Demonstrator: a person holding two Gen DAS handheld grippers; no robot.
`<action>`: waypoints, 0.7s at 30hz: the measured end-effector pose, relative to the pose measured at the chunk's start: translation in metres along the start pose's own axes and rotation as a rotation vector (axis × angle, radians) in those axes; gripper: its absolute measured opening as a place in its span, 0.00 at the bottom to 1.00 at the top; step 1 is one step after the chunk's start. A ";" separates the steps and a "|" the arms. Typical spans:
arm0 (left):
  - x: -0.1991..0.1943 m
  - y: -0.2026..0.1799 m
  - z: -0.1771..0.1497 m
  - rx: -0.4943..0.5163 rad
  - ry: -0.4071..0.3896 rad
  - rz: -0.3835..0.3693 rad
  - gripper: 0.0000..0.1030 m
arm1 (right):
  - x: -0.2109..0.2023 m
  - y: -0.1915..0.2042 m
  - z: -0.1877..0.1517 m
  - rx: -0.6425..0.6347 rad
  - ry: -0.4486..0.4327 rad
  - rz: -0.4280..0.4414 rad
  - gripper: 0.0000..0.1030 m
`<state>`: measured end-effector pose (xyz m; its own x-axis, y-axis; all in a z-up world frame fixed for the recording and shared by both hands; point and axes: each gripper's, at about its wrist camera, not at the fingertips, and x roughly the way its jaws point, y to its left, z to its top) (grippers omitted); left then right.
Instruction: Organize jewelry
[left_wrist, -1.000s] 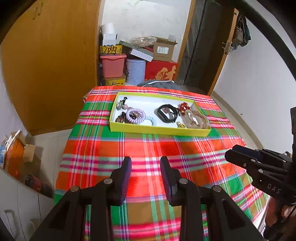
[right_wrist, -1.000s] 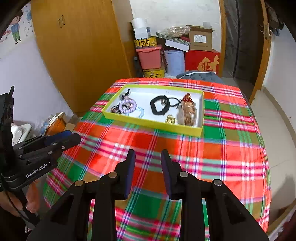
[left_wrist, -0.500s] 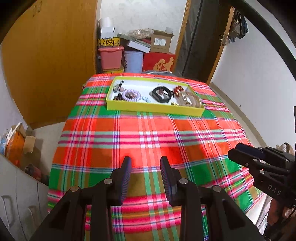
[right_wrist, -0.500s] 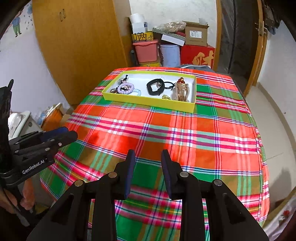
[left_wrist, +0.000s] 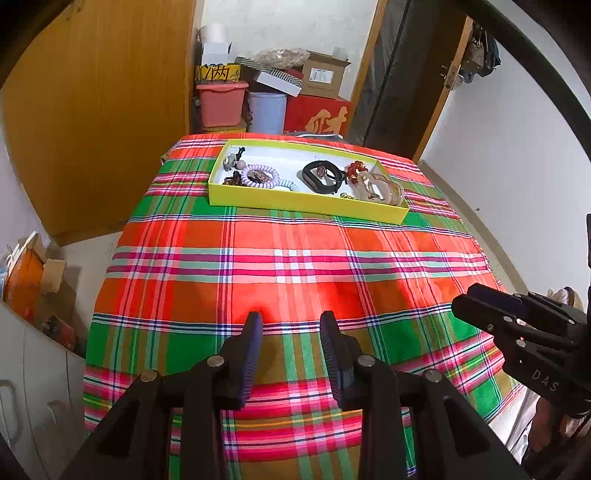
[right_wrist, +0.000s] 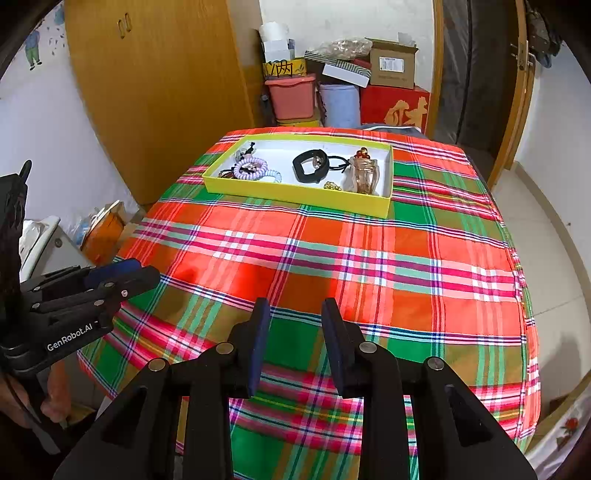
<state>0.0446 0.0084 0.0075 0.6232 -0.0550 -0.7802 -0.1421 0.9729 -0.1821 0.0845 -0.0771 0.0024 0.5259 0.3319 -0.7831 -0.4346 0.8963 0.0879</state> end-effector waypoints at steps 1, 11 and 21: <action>0.001 0.000 0.000 -0.001 0.001 -0.002 0.31 | 0.000 0.000 0.000 0.000 0.000 -0.001 0.29; 0.004 0.000 -0.001 0.006 0.009 0.007 0.31 | 0.001 0.000 0.002 -0.003 0.002 0.000 0.29; 0.005 -0.001 -0.003 0.005 0.015 0.008 0.31 | 0.003 0.001 0.001 -0.003 0.008 -0.001 0.29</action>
<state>0.0457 0.0068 0.0023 0.6107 -0.0503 -0.7903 -0.1437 0.9744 -0.1731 0.0865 -0.0749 0.0011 0.5201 0.3287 -0.7883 -0.4367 0.8956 0.0853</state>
